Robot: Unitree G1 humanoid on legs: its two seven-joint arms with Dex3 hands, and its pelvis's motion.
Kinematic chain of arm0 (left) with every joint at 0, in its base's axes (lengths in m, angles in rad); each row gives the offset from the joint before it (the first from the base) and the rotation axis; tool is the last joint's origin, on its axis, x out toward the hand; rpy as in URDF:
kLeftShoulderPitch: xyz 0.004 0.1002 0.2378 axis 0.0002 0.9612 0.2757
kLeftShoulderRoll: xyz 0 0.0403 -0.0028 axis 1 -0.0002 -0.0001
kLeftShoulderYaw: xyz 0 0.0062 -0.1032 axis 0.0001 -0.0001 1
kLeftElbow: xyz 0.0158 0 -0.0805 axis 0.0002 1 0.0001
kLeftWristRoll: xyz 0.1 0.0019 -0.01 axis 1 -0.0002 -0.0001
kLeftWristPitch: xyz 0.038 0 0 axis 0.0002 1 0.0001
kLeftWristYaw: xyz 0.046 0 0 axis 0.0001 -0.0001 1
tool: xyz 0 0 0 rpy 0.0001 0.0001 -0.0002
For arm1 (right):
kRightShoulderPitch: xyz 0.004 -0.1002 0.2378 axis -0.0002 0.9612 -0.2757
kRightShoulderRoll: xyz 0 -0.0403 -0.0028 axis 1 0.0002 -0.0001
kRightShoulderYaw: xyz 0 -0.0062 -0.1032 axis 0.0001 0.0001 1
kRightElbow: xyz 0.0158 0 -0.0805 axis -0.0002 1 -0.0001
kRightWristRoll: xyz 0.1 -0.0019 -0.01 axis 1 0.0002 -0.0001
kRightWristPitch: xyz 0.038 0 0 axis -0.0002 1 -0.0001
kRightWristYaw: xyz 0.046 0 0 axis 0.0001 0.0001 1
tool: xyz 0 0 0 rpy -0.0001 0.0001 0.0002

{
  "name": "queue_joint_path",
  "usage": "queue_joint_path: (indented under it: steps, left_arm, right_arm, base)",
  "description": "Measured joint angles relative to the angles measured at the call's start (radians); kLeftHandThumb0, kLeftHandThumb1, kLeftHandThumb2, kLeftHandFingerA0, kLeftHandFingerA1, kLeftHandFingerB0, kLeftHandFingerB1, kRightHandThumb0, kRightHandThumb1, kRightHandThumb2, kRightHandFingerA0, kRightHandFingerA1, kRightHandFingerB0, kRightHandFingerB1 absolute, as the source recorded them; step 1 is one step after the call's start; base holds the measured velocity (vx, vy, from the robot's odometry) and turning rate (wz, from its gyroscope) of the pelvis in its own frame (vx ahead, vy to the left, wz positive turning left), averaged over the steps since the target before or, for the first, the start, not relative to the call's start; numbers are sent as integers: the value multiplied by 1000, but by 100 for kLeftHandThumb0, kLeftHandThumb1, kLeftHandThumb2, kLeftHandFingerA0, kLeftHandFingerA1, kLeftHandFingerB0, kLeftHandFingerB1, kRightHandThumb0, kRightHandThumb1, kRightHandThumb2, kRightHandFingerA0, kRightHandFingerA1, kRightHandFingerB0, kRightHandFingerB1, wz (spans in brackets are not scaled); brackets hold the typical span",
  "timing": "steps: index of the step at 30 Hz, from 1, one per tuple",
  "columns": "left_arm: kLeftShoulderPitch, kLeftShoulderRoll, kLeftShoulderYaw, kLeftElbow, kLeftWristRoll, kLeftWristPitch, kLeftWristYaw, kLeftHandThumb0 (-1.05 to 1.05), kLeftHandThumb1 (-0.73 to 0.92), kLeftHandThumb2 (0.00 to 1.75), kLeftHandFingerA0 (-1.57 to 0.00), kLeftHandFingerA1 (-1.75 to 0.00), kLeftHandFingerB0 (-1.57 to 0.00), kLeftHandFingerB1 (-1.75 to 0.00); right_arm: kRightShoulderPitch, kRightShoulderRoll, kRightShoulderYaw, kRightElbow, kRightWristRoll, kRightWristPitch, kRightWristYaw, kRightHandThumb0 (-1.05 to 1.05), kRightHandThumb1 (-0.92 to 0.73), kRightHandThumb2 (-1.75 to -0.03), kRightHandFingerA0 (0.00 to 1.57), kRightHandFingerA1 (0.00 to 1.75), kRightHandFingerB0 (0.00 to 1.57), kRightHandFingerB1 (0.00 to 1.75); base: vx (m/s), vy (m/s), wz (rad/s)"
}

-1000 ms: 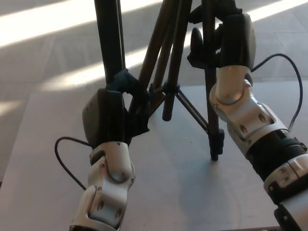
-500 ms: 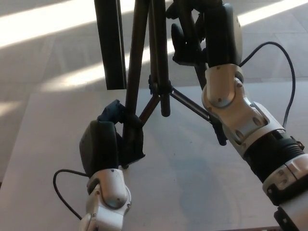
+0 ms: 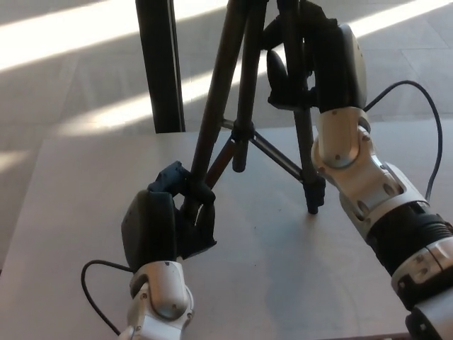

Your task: Use both hands of the robot to pick up the tripod lying in the middle of the desk and make it stand upright on the desk

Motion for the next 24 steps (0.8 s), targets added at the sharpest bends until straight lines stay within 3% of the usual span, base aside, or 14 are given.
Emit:
queue_joint_path:
  steps: [1, 5, 7, 10, 11, 12, 13, 15, 16, 18, 19, 20, 21, 24]
  left_arm:
    - [1, 0, 0, 0, -1, 1, 0, -27, 61, 105, -87, -173, -73, -152]
    - [7, 0, -5, -2, -4, 9, 0, -27, 61, 104, -88, -172, -74, -146]
    - [8, 0, -7, -4, -5, 15, 0, -28, 61, 104, -86, -172, -73, -150]
    - [9, 0, -10, -5, -7, 25, 0, -28, 62, 103, -86, -172, -72, -150]
    - [9, 0, -11, -5, -7, 28, 0, -27, 64, 98, -88, -170, -76, -131]
    - [9, 0, -13, -5, -7, 32, 1, -27, 64, 97, -88, -169, -77, -128]
    - [9, 0, -15, -5, -7, 34, 1, -26, 63, 100, -86, -170, -74, -146]
    - [9, 0, -16, -5, -9, 34, 4, -27, 62, 102, -86, -170, -73, -152]
    - [9, 0, -17, -5, -11, 35, 4, -27, 64, 99, -85, -171, -73, -150]
    - [11, -1, -20, -7, -13, 38, 4, -27, 64, 99, -85, -171, -73, -150]
    - [11, -2, -21, -7, -14, 40, 4, -26, 65, 98, -87, -171, -73, -147]
    - [12, -2, -24, -8, -16, 42, 4, -26, 67, 95, -86, -172, -72, -149]
    - [13, -2, -25, -10, -17, 43, 4, -26, 69, 90, -86, -172, -73, -143]
    - [22, -2, -30, -20, -20, 45, 4, -22, 67, 90, -83, -173, -71, -147]
  right_arm:
    - [0, 0, -6, 8, -2, 5, 4, -22, -48, -112, 92, 175, 78, 155]
    - [0, 1, -21, 51, -15, 50, 23, -20, -56, -102, 92, 175, 77, 150]
    - [0, 1, -26, 59, -19, 65, 28, -27, -68, -76, 95, 173, 80, 119]
    - [-6, 1, -33, 86, -31, 100, 35, -25, -65, -85, 94, 172, 79, 122]
    - [-8, 1, -34, 91, -35, 110, 38, -20, -51, -105, 101, 168, 86, 138]
    - [-13, 1, -34, 101, -39, 119, 42, -25, -51, -108, 95, 169, 85, 139]
    - [-16, 1, -34, 107, -43, 127, 47, -20, -48, -111, 98, 168, 90, 137]
    - [-24, 0, -27, 119, -56, 142, 55, -20, -48, -113, 97, 168, 86, 144]
    - [-27, 0, -23, 124, -60, 146, 58, -25, -47, -112, 123, 136, 101, 121]
    - [-37, -2, -9, 136, -72, 154, 67, -25, -47, -112, 123, 136, 101, 121]
    - [-39, -2, -6, 139, -76, 156, 70, -21, -49, -112, 97, 167, 86, 136]
    - [-40, -2, 0, 145, -83, 159, 75, -20, -47, -113, 98, 167, 87, 136]
    - [-41, -3, 5, 148, -88, 160, 79, -26, -49, -113, 124, 136, 97, 116]
    - [-45, -19, 15, 160, -100, 167, 92, -28, -47, -111, 126, 135, 96, 115]
  base:
    - [0, 0, 0]
    - [0, 0, 0]
    - [0, 0, 0]
    - [0, 0, 0]
    - [0, 0, 0]
    - [0, 0, 0]
    - [0, 0, 0]
    - [0, 0, 0]
    - [0, 0, 0]
    - [0, 0, 0]
    - [0, 0, 0]
    - [0, 0, 0]
    - [0, 0, 0]
    - [0, 0, 0]
